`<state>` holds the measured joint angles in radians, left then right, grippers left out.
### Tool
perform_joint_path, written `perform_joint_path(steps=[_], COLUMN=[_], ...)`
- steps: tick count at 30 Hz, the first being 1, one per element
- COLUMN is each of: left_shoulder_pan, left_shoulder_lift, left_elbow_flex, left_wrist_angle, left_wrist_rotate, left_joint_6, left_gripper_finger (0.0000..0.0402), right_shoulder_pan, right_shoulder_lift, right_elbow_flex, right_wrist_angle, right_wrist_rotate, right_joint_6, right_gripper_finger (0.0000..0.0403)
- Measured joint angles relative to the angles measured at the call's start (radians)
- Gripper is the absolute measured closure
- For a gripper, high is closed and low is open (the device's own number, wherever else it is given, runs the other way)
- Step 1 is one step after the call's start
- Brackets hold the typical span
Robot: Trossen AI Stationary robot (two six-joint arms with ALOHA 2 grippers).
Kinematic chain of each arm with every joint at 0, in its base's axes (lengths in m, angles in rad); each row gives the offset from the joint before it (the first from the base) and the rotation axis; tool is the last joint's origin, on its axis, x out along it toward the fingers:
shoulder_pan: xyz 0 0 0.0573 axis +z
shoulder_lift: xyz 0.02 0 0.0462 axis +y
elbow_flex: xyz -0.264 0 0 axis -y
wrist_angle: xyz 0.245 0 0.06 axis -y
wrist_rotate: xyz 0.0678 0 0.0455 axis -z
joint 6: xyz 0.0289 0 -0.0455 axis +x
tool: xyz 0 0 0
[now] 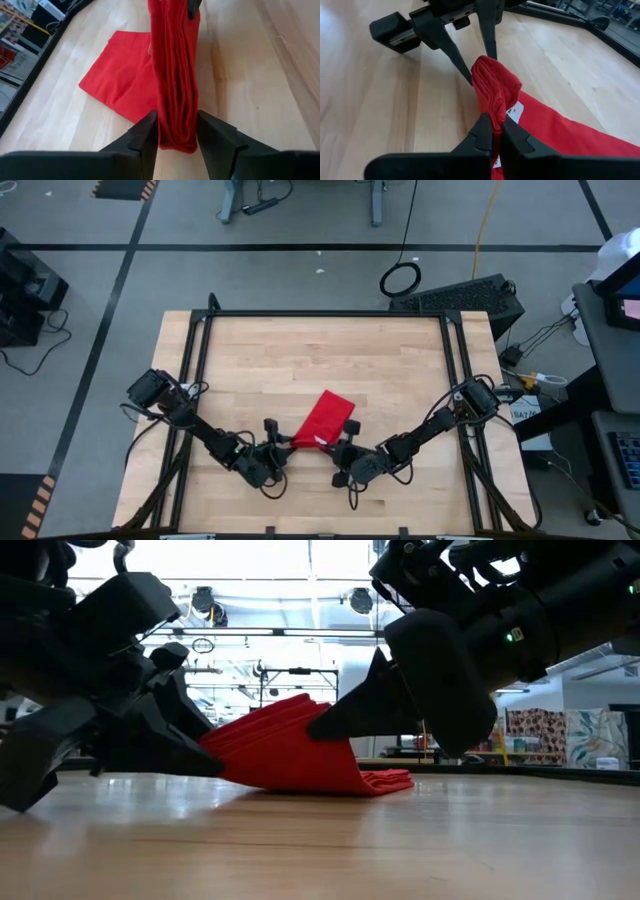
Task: Roll napkin
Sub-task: Roll the red napkin
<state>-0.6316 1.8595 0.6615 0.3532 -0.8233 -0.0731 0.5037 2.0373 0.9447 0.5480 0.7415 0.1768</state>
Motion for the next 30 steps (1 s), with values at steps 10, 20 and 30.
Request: perform_joint_path(steps=[10, 20, 30], left_shoulder_pan=[-0.010, 0.005, 0.064], left_shoulder_lift=[-0.001, -0.021, -0.022], left_elbow_flex=[0.033, 0.181, 0.236], left_wrist_angle=[-0.008, -0.064, -0.211], left_wrist_rotate=[0.061, 0.284, 0.440], left_joint_6=[0.039, 0.001, -0.052], left_gripper_finger=[0.0378, 0.0379, 0.0381], right_shoulder_pan=[0.004, 0.103, 0.160], right_shoulder_lift=[0.000, 0.000, 0.000], right_elbow_flex=[0.000, 0.000, 0.000], right_wrist_angle=[-0.001, -0.009, -0.113], right_wrist_rotate=[0.014, -0.007, 0.071], right_joint_6=[-0.001, -0.255, -0.157], right_gripper_finger=[0.0400, 0.0318, 0.0234])
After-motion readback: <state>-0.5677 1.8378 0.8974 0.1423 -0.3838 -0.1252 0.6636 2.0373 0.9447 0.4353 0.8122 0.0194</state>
